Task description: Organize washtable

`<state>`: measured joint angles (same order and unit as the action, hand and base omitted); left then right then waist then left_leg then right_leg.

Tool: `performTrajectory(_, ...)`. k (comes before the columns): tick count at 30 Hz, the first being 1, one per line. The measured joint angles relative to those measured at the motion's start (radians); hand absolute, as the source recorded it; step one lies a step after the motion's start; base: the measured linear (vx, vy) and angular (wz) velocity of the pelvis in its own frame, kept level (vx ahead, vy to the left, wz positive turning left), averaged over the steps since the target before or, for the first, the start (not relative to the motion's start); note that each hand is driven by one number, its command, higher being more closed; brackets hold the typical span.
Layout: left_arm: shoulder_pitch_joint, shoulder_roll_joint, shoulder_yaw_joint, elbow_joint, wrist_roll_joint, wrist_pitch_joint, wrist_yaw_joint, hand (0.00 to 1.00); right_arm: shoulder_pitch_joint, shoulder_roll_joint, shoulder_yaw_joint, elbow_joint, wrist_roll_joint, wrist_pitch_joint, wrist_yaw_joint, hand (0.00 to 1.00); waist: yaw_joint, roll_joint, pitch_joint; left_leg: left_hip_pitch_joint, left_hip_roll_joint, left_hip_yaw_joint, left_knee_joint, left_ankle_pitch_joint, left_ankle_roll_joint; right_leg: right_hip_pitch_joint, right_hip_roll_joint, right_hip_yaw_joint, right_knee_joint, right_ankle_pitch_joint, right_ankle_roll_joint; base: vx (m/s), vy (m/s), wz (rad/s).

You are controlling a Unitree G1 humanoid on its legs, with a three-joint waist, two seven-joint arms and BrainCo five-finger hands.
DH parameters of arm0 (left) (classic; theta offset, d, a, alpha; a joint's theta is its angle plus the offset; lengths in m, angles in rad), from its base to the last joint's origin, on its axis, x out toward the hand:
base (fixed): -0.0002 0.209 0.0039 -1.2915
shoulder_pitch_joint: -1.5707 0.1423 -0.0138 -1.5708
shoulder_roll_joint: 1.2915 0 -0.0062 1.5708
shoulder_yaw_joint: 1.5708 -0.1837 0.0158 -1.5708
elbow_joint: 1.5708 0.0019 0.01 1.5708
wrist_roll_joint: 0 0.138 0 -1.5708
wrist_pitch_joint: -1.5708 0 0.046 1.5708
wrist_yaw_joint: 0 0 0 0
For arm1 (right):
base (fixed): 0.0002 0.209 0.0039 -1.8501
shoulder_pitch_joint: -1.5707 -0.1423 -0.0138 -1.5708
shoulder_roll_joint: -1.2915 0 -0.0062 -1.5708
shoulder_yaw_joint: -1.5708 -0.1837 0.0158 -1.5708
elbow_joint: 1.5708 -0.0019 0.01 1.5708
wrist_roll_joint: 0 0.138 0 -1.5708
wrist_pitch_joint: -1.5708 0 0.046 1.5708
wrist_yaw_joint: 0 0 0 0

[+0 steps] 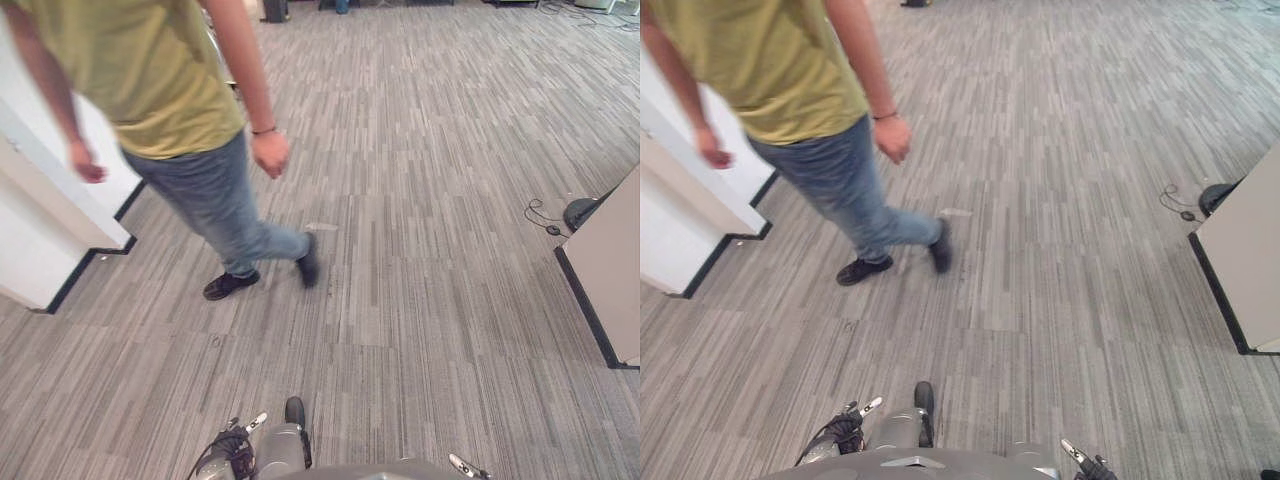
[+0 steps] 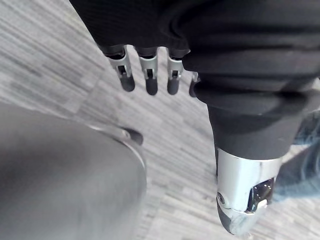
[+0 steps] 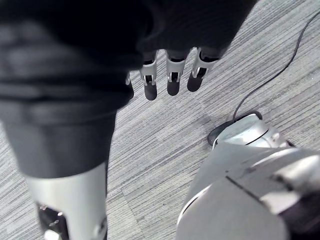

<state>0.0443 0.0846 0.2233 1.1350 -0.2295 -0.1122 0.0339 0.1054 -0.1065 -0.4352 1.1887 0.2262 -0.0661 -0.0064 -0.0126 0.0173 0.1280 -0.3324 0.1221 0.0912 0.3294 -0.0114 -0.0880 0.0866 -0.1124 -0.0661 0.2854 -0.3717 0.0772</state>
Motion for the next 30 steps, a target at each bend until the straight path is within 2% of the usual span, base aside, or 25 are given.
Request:
performTrajectory(1,0.0,0.0,0.016,0.001,0.001,0.001,0.0,0.0,-0.005,0.0,-0.002,0.0,-0.001,0.0,0.001,0.0,0.0,-0.002,-0.002,-0.023,-0.006,0.007,0.062,-0.016,0.021,0.005,-0.011,0.008,0.0,-0.012,-0.001,0.66,0.303,-0.33)
performTrajectory(2,0.006,-0.001,0.034,0.005,0.001,0.002,0.001,0.0,-0.003,0.003,-0.008,0.007,-0.002,0.001,0.003,0.0,0.003,-0.015,-0.025,-0.044,-0.031,0.032,0.162,-0.119,0.047,0.018,-0.051,0.024,0.013,-0.034,-0.005,0.57,0.245,-0.24)
performTrajectory(3,0.007,0.002,0.036,0.013,0.003,0.002,0.002,0.0,-0.005,0.005,-0.011,0.024,-0.002,0.0,0.006,0.0,0.003,-0.026,-0.034,-0.044,-0.047,0.044,0.184,-0.143,0.055,0.012,-0.065,0.039,0.046,-0.03,0.001,0.72,0.331,-0.08)
performTrajectory(4,0.001,0.011,0.033,0.026,0.005,0.005,0.002,0.0,-0.003,0.013,-0.024,0.035,-0.002,0.002,0.008,0.0,-0.001,-0.044,-0.042,-0.021,-0.089,0.059,0.201,-0.178,0.085,-0.025,-0.101,0.084,0.173,-0.002,0.015,0.67,0.333,0.24)
performTrajectory(5,-0.001,0.017,0.021,0.033,0.007,0.005,0.002,0.0,-0.003,0.027,-0.045,0.038,-0.002,0.003,0.008,0.0,-0.005,-0.058,-0.04,0.036,-0.132,0.071,0.191,-0.211,0.117,-0.09,-0.131,0.122,0.389,0.068,0.019,0.61,0.304,0.36)
performTrajectory(6,-0.002,0.022,0.007,0.034,0.011,0.006,0.002,0.0,-0.002,0.029,-0.044,0.038,-0.002,0.003,0.009,0.0,-0.006,-0.061,-0.038,0.065,-0.145,0.073,0.18,-0.226,0.126,-0.121,-0.139,0.129,0.474,0.125,0.019,0.45,0.191,0.29)
performTrajectory(7,-0.006,0.03,-0.022,0.034,0.016,0.008,0.002,0.0,-0.01,0.031,-0.038,0.037,-0.002,0.003,0.01,0.0,-0.008,-0.059,-0.026,0.122,-0.158,0.071,0.156,-0.247,0.141,-0.167,-0.141,0.14,0.615,0.218,0.025,0.29,0.043,0.04)
performTrajectory(8,-0.013,0.04,-0.057,0.036,0.022,0.016,0.002,0.0,-0.026,0.032,-0.024,0.036,-0.002,0.001,0.016,0.0,-0.007,-0.055,-0.003,0.203,-0.163,0.067,0.124,-0.266,0.154,-0.222,-0.125,0.129,0.773,0.219,0.029,0.24,-0.012,-0.06)
performTrajectory(9,-0.018,0.041,-0.071,0.035,0.022,0.02,0.002,0.0,-0.031,0.029,-0.011,0.032,-0.001,0.0,0.017,0.0,-0.008,-0.045,0.007,0.247,-0.163,0.064,0.1,-0.274,0.156,-0.254,-0.113,0.12,0.835,0.205,0.01,0.16,-0.111,-0.17)
performTrajectory(10,-0.02,0.039,-0.093,0.039,0.022,0.026,0.003,0.0,-0.032,0.017,0.024,0.02,-0.002,-0.011,0.017,0.0,-0.01,-0.037,0.011,0.334,-0.159,0.064,0.029,-0.277,0.156,-0.316,-0.083,0.081,0.902,0.17,-0.027,0.06,-0.142,-0.23)
performTrajectory(12,-0.036,0.034,-0.129,0.043,0.022,0.028,0.004,0.0,-0.027,-0.001,0.086,-0.004,-0.001,-0.018,0.017,0.0,-0.015,-0.003,0.035,0.475,-0.134,0.066,-0.087,-0.272,0.15,-0.399,-0.01,0.003,0.792,0.105,-0.05,-0.05,-0.168,-0.13)
performTrajectory(13,-0.042,0.029,-0.132,0.042,0.021,0.027,0.006,0.0,-0.026,0.001,0.089,-0.013,0.0,-0.019,0.017,0.0,-0.02,-0.004,0.037,0.504,-0.128,0.064,-0.105,-0.272,0.149,-0.422,0.007,-0.011,0.733,0.099,-0.051,-0.18,-0.141,0.23)
performTrajectory(14,-0.058,0.017,-0.133,0.041,0.021,0.026,0.01,0.0,-0.027,0.008,0.089,-0.013,0.001,-0.019,0.017,0.0,-0.038,-0.011,0.042,0.541,-0.119,0.053,-0.14,-0.272,0.149,-0.457,0.027,-0.028,0.586,0.1,-0.049,-0.19,-0.096,0.54)
performTrajectory(15,-0.073,0.011,-0.142,0.04,0.02,0.022,0.016,0.0,-0.018,0.014,0.089,-0.013,0.003,-0.018,0.017,0.0,-0.056,-0.015,0.041,0.572,-0.11,0.035,-0.172,-0.272,0.148,-0.467,0.033,-0.031,0.382,0.131,-0.024,-0.19,-0.069,0.71)
performTrajectory(16,-0.076,0.003,-0.144,0.039,0.021,0.021,0.015,0.0,-0.01,0.018,0.089,-0.013,0.01,-0.019,0.017,0.0,-0.06,-0.018,0.041,0.59,-0.11,0.029,-0.193,-0.273,0.147,-0.466,0.031,-0.027,0.278,0.163,-0.02,-0.06,-0.091,0.84)
performTrajectory(17,-0.078,-0.008,-0.145,0.03,0.022,0.018,0.016,0.0,0.011,0.027,0.088,-0.01,0.011,-0.017,0.016,0.0,-0.061,-0.04,0.034,0.629,-0.116,0.004,-0.218,-0.287,0.112,-0.461,0.022,-0.026,0.159,0.269,-0.039,0.22,-0.186,0.72)
performTrajectory(18,-0.075,-0.026,-0.131,0.03,0.022,0.02,0.016,0.0,0.033,0.028,0.08,-0.01,0.013,-0.015,0.016,0.0,-0.061,-0.034,0.036,0.664,-0.093,-0.01,-0.204,-0.315,0.066,-0.456,0.038,-0.03,0.228,0.298,-0.084,0.35,-0.222,0.47)
performTrajectory(19,-0.071,-0.035,-0.112,0.03,0.022,0.02,0.014,0.0,0.033,0.026,0.077,-0.01,0.013,-0.015,0.016,0.0,-0.057,-0.029,0.034,0.667,-0.08,-0.002,-0.179,-0.316,0.062,-0.453,0.043,-0.033,0.249,0.27,-0.091,0.53,-0.261,0.13)
performTrajectory(21,-0.044,-0.046,-0.049,0.013,0.023,0.02,0.015,0.0,0.031,0.025,0.072,-0.014,0.013,-0.016,0.016,0.0,-0.059,-0.013,0.022,0.571,-0.033,0.001,0.085,-0.306,0.041,-0.405,0.071,-0.05,0.245,0.204,-0.097,0.52,-0.253,0.03)
performTrajectory(22,-0.032,-0.062,0.026,-0.012,0.042,0.019,0.013,0.0,0.037,0.02,0.066,-0.021,0.013,-0.015,0.016,0.0,-0.052,0.007,0.027,0.415,0.035,-0.007,0.456,-0.211,-0.032,-0.329,0.109,-0.066,0.204,0.177,-0.115,0.53,-0.234,-0.03)
performTrajectory(23,-0.02,-0.071,0.062,-0.032,0.042,0.02,0.011,0.0,0.038,0.015,0.069,-0.023,0.013,-0.015,0.015,0.0,-0.038,0.016,0.027,0.337,0.063,-0.017,0.648,-0.17,-0.048,-0.285,0.131,-0.066,0.188,0.165,-0.127,0.49,-0.193,-0.16)
performTrajectory(24,-0.007,-0.072,0.077,-0.046,0.042,0.02,0.008,0.0,0.038,0.013,0.074,-0.027,0.013,-0.015,0.015,0.0,-0.031,0.017,0.027,0.292,0.08,-0.014,0.752,-0.153,-0.053,-0.253,0.14,-0.066,0.178,0.155,-0.135,0.44,-0.134,-0.26)
performTrajectory(25,0.012,-0.064,0.087,-0.047,0.044,0.017,0.0,0.0,0.035,0.015,0.076,-0.041,0.017,-0.014,0.015,0.0,-0.029,0.006,0.033,0.213,0.092,-0.005,0.871,-0.161,-0.036,-0.187,0.144,-0.065,0.154,0.138,-0.148,0.41,-0.112,-0.16)
performTrajectory(27,0.018,-0.048,0.092,-0.039,0.043,0.019,-0.006,0.0,0.023,0.017,0.072,-0.048,0.02,-0.015,0.014,0.0,-0.027,0.001,0.033,0.129,0.093,0.041,0.856,-0.181,-0.003,-0.094,0.136,-0.051,0.085,0.134,-0.148,0.3,-0.072,-0.14)
performTrajectory(30,0.017,-0.035,0.093,-0.038,0.041,0.004,-0.002,0.0,-0.024,0.026,0.033,-0.046,0.029,-0.016,0.007,0.0,-0.003,0.002,0.036,0.059,0.088,0.1,0.477,-0.202,0.018,0.015,0.11,-0.017,-0.014,0.141,-0.12,-0.13,-0.032,-0.37)
